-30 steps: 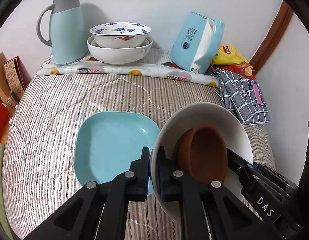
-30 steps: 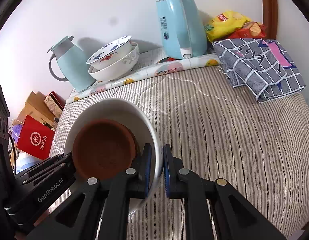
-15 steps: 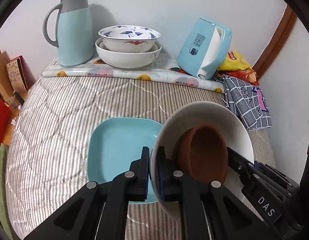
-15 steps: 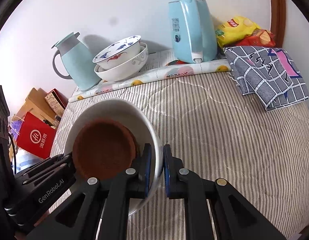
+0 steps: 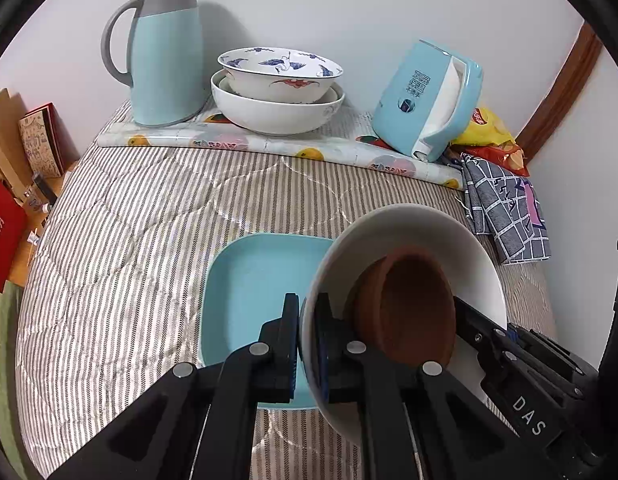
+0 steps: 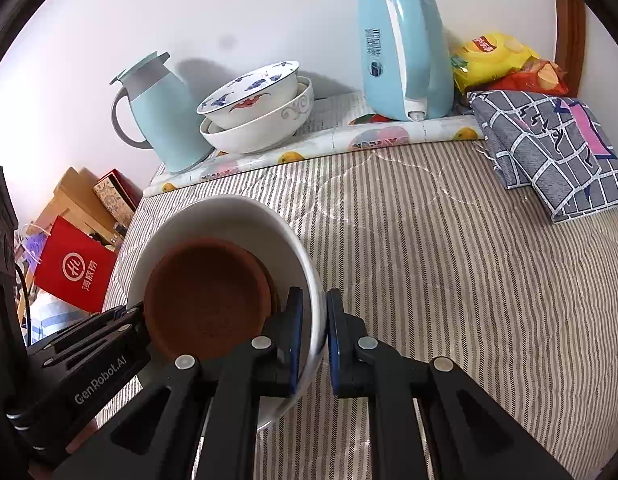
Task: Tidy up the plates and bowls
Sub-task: 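Lift the white bowl and carry it over the light-blue plate stack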
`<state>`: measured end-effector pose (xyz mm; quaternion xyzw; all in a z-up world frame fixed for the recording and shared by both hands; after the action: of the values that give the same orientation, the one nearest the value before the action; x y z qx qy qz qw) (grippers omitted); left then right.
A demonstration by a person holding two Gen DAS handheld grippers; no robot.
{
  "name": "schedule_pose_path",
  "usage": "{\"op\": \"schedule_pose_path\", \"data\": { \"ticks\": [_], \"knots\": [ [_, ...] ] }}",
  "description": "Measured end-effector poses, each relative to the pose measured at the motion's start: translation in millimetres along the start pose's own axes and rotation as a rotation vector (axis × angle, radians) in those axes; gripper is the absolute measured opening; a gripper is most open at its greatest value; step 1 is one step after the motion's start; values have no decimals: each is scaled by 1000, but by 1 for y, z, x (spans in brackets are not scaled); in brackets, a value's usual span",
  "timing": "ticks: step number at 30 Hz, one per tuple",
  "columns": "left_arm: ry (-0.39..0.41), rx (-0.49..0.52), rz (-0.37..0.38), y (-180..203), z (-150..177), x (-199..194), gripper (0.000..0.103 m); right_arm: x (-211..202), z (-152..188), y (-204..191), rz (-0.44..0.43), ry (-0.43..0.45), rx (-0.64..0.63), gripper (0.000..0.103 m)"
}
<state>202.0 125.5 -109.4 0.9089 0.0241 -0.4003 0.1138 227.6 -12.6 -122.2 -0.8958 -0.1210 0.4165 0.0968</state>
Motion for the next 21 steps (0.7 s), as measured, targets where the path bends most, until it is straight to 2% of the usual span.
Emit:
{"op": "schedule_pose_path", "data": {
  "ticks": [21],
  "knots": [
    [-18,-55,-3,-40,1,25,8,35,5,-28,2,-55,-61,11]
  ]
}}
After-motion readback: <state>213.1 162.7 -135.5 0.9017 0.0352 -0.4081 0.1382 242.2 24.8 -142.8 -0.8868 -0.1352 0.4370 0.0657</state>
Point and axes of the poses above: each gripper's, at about its wrist camera, not at the fingertips, and x roughly the way its jaws point, y to its right, z to its underside, the point moved 6 cm from there along x, roughly the way its jaws point, and after that the axes turned 12 degrees about y, right-handed, at the moved point
